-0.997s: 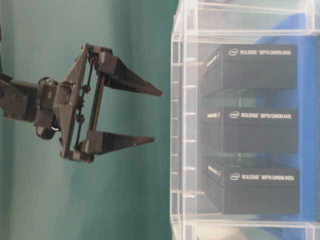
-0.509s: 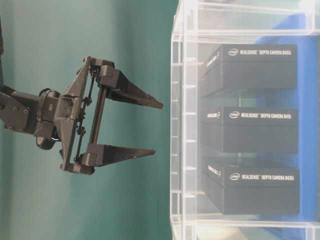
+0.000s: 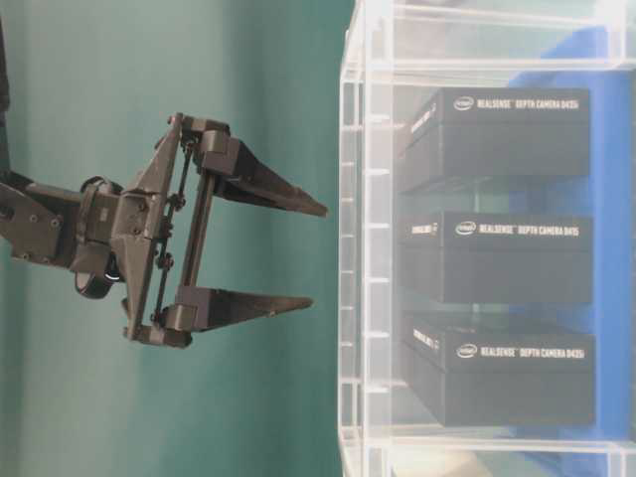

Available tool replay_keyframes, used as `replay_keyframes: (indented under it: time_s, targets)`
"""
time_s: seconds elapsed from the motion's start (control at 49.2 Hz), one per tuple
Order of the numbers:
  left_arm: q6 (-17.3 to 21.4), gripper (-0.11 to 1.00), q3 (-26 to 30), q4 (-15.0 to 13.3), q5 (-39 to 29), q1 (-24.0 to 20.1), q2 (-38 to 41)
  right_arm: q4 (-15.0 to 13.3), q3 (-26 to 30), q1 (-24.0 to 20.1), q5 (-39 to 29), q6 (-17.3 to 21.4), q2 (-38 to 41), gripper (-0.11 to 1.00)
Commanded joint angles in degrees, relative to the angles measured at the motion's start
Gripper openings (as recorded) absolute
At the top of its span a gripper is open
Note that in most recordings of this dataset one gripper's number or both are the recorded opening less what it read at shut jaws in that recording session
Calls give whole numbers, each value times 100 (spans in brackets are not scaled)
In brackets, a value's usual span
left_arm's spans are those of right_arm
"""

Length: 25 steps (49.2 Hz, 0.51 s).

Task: Take out the box from the case.
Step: 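Swing the open right gripper over the middle black box, then lower the right gripper around the middle black box and close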

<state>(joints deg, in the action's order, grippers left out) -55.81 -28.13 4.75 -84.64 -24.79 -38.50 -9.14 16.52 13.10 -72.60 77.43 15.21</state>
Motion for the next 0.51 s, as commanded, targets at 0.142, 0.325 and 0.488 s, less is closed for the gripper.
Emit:
replay_keyframes:
  time_s: [0.142,0.325,0.488]
  targets:
    - [9,96,132,9,18,-18,-9,0,132,-9,9,0,-70,95]
    - [18,96,123,9,18,-18,-26,0,123,-9,35,0,-44,95]
    - [18,96,132,18,26,-9,-26,-9,88,-9,35,0,-18,95]
